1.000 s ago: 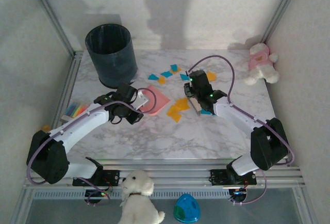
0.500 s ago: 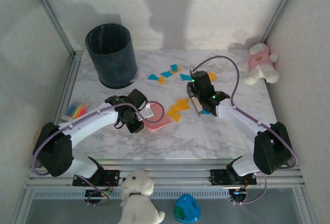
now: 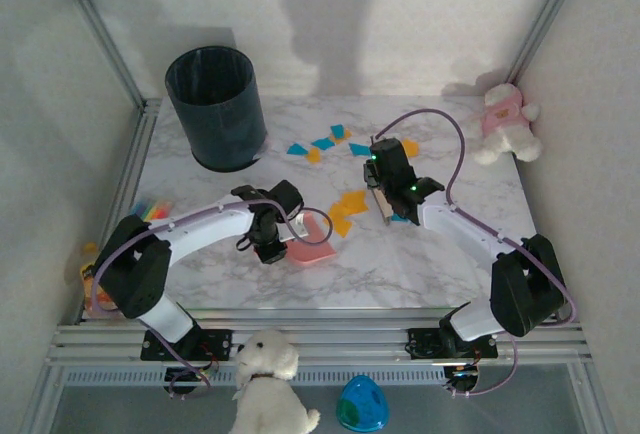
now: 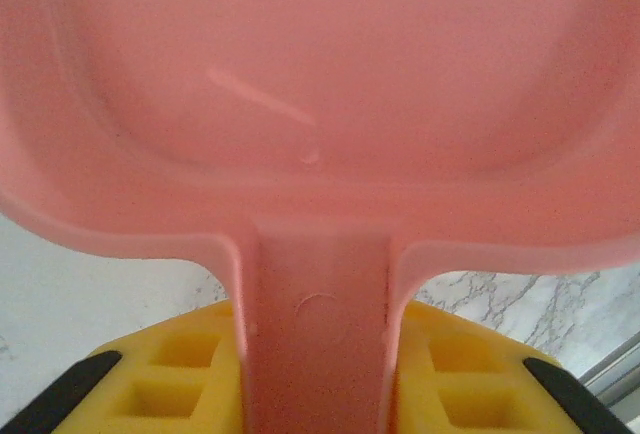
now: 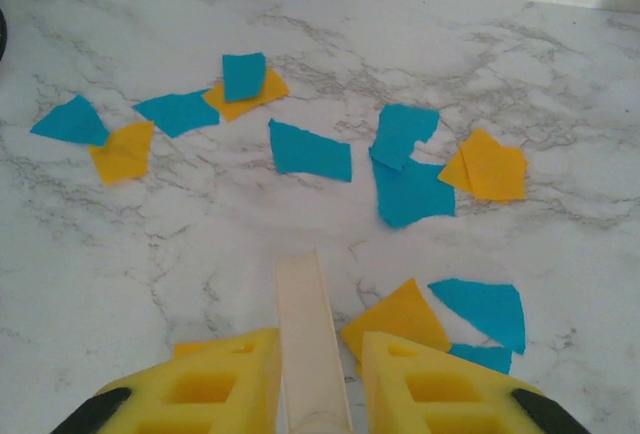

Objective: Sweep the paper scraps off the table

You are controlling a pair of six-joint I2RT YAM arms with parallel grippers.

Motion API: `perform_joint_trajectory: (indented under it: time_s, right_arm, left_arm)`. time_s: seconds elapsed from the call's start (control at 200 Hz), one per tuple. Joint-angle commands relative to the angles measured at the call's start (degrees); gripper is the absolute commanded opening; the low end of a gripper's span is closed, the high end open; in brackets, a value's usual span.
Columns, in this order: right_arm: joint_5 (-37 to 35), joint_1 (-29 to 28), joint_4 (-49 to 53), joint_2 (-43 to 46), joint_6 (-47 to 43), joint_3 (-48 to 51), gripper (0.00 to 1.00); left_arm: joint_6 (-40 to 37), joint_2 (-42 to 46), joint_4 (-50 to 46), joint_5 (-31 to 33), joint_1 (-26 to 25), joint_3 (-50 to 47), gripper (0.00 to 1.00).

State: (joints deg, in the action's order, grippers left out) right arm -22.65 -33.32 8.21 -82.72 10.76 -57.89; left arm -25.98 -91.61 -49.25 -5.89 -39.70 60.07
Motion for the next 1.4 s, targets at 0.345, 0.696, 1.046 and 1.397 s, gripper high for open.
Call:
perform_joint_trajectory:
  time_s: [0.345,0.696,1.046,1.397]
  right_arm:
    - [3.44,-2.07,-1.42,-2.36,-0.17,0.58,0.0]
    - [6.8,-4.38,-0.59,-3.1,-2.65,0.1,0.0]
    - [10.23,-5.58,0.92,-2.54,-3.81,-0.16,0.0]
    - [14.22,-6.66,1.5,-2.36,-3.6,-0.98,0.0]
  left_arm:
    - [-1.8,-3.15,-2.86,1.44,-0.81,3.45,0.0]
    - [-0.45,-5.59,-2.43,0.71,-0.81,4.62,0.0]
    - [0.71,-7.75,-2.15,1.91,-0.64,6.18,0.0]
    - [0.84,-8.08,-1.99,2.2,-0.59,6.37,0.0]
